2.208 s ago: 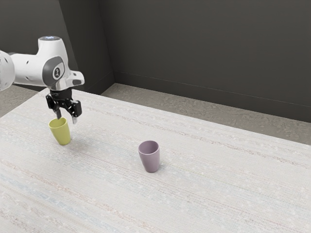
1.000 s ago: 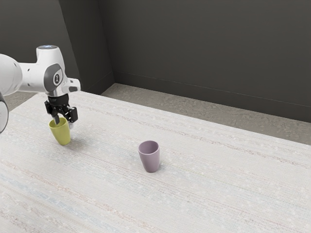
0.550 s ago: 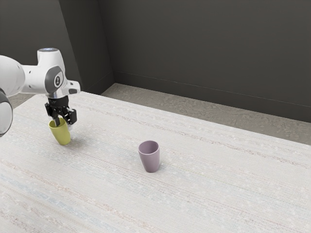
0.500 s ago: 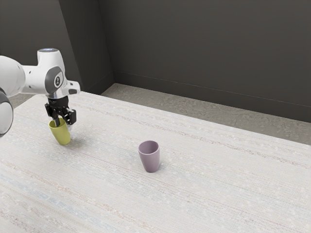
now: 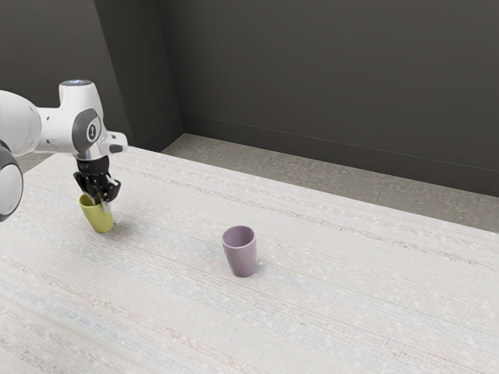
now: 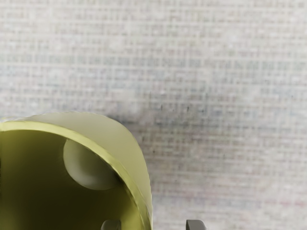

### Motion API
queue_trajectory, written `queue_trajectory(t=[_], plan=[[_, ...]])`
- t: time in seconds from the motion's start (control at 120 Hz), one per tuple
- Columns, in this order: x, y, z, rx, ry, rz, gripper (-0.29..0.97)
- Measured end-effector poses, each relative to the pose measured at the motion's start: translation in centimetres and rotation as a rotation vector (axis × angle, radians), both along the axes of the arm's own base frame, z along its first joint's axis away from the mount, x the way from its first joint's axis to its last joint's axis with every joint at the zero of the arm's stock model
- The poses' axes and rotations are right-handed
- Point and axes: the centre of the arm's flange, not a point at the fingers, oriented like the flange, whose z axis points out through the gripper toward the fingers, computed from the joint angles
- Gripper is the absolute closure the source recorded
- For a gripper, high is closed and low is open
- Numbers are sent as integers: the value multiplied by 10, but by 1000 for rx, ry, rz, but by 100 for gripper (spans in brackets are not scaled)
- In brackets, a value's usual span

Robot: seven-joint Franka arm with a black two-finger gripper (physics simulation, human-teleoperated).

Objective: Place the left cup onto the right cup

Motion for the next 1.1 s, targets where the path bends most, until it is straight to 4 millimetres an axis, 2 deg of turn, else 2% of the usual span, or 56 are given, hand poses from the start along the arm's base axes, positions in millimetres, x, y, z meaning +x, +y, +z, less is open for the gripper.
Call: queue_trajectory(t=[0.292, 0.7, 1.0, 1.1], plan=[[1, 2, 1, -1, -6, 2, 74], [1, 4, 2, -1, -13, 11, 78], [1, -9, 22, -11, -30, 3, 79], [2, -21, 34, -13, -39, -13, 79]])
